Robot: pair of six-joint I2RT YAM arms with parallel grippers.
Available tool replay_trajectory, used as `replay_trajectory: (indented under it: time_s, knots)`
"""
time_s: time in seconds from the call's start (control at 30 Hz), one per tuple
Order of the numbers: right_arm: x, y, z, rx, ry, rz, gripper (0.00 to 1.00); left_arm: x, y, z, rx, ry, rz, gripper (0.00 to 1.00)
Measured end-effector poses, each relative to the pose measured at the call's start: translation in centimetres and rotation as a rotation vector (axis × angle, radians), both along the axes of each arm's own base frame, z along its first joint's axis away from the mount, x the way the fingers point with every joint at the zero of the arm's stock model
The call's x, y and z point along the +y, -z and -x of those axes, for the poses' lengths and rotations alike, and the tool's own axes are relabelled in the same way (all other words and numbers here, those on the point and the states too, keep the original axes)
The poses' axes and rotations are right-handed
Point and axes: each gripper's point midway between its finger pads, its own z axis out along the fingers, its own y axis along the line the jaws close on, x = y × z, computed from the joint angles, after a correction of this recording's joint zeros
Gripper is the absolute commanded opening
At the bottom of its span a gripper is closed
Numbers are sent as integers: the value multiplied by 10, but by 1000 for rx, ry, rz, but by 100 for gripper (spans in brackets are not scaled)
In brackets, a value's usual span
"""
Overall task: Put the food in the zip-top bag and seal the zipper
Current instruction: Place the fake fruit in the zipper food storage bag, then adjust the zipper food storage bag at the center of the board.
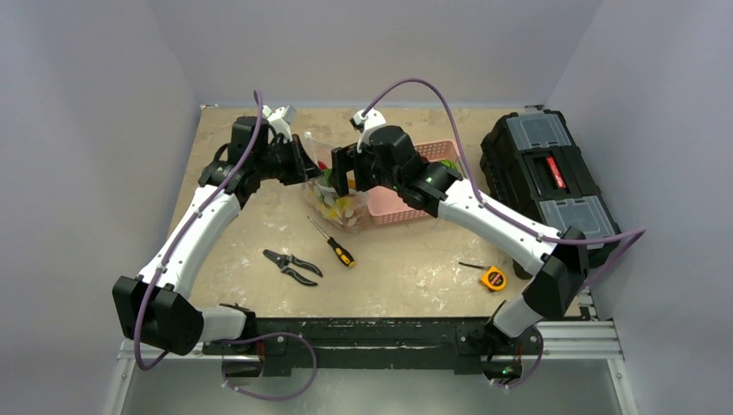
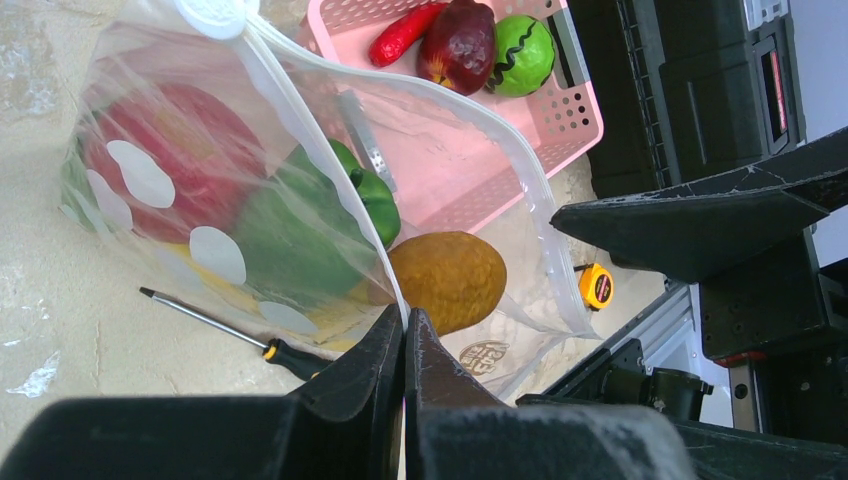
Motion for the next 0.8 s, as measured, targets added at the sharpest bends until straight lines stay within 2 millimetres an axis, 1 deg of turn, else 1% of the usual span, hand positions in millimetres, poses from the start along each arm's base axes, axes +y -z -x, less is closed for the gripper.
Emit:
replay_trajectory:
  time_s: [0.23,0.37,0.5,0.6,0.67,0.73,0.8]
  knots:
    - [-4,4,-1,-4,13,23,83,0,0,0,0,0,0,0]
    - [-9,2,-4,-17,37,30,74,0,0,0,0,0,0,0]
    - [-14,-1,-5,-30,58,36,72,-1,-1,1,0,6,4,0]
    - [-18,-2,-8,-35,84,41,75,0,-6,3,-27,5,11,0]
    - [-22,0,-9,-33,110,47,76,2,-12,8,-53,0,14,0]
    - [-29,3,-10,-29,140,58,75,4,-19,12,-75,-1,20,0]
    - [-36,7,-9,-18,168,69,70,3,-23,12,-90,0,25,0]
